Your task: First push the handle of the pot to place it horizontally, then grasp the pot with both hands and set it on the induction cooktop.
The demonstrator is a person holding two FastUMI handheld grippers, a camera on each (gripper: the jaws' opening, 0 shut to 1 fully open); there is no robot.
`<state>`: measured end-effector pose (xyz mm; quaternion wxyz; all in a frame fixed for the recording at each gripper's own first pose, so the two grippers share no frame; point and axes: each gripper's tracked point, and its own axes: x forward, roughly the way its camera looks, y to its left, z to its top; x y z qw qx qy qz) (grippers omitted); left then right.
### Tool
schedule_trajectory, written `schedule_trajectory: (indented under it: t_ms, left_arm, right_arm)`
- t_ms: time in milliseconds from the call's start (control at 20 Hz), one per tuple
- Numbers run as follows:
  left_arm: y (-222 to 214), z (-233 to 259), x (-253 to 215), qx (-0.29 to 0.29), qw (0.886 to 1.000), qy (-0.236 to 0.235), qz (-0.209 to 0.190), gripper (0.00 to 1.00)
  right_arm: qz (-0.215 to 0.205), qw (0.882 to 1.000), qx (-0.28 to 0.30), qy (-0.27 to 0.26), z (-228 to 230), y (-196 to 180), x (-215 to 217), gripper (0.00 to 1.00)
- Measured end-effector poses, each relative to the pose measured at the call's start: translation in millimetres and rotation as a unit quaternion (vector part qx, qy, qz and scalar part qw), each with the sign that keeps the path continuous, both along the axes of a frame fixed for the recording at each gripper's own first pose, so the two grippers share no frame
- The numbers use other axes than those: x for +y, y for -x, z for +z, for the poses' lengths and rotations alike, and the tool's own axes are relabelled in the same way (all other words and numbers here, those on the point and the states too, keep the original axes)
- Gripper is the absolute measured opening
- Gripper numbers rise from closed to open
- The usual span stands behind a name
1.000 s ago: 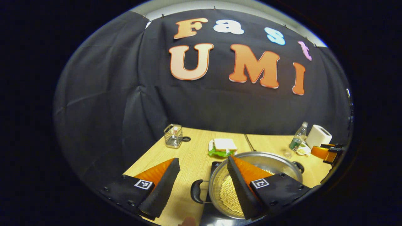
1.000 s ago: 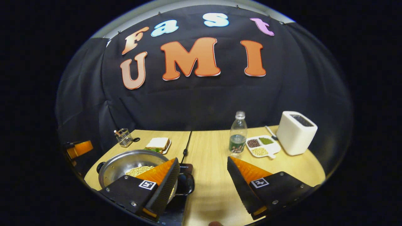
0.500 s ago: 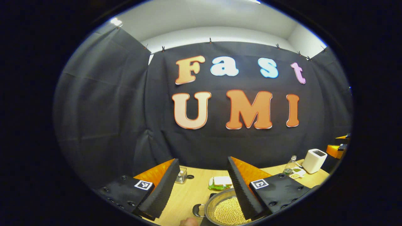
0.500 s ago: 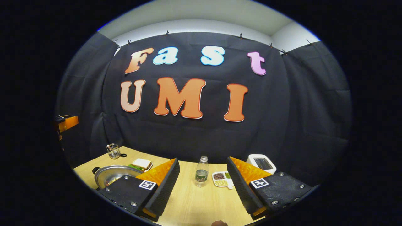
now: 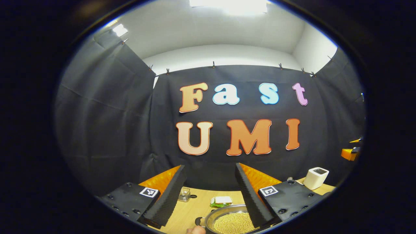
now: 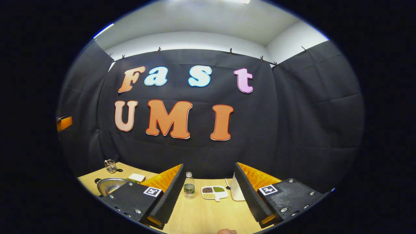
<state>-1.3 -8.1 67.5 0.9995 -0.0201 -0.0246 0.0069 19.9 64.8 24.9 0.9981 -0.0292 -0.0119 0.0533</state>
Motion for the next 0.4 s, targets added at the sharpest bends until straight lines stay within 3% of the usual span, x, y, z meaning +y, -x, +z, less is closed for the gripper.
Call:
schedule_trajectory:
  t_ms: [50,350,400]
  left_arm:
    - [2.9,-0.9,-3.2,0.005,1.000,0.010,-0.006,0.99]
    - [-3.4,-18.7,-9.2,0.036,0.998,0.041,-0.011,0.96]
    - [-3.3,-25.6,-8.6,0.045,0.998,0.046,-0.010,0.99]
  right_arm:
    - [-0.001,1.000,-0.002,-0.001,0.8,3.8,-3.2,0.98]
    - [-0.003,1.000,-0.007,-0.007,2.6,12.5,-22.1,0.93]
    - [-0.001,1.000,-0.006,-0.009,2.2,13.5,-23.7,0.93]
